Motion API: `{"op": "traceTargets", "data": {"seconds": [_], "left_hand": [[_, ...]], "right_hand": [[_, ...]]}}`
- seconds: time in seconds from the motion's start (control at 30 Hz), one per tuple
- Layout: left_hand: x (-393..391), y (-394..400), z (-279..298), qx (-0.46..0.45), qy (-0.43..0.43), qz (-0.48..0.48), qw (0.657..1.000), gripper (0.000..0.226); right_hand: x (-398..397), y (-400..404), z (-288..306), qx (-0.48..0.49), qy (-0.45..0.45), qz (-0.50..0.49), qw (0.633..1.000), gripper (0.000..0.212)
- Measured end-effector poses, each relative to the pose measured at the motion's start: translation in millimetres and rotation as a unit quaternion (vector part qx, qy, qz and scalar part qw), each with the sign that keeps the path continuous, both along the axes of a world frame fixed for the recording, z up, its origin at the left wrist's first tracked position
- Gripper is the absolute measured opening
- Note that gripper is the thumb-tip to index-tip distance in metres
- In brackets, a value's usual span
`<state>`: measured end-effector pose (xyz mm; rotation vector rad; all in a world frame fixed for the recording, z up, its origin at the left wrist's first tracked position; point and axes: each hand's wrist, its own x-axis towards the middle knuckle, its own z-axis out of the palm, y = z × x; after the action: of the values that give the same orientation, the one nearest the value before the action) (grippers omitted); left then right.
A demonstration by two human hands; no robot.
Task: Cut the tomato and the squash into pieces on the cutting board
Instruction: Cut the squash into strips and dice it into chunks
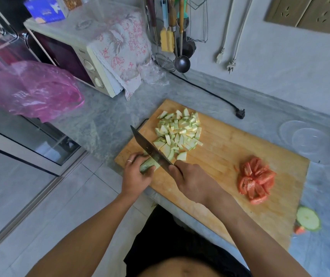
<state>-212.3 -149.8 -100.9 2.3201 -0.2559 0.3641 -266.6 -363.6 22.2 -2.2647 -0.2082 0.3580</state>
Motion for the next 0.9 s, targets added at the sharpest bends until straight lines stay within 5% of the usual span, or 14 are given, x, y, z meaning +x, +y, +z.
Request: {"op": "traceTargets", "data": {"seconds": [0.9], "left_hand": [[1, -2, 0, -0.004, 0.023, -0.004, 1.0, 0.033]], "right_hand": [[10, 22, -40, -0.092, -0.001, 0.018, 0.996, 0.027]]}}
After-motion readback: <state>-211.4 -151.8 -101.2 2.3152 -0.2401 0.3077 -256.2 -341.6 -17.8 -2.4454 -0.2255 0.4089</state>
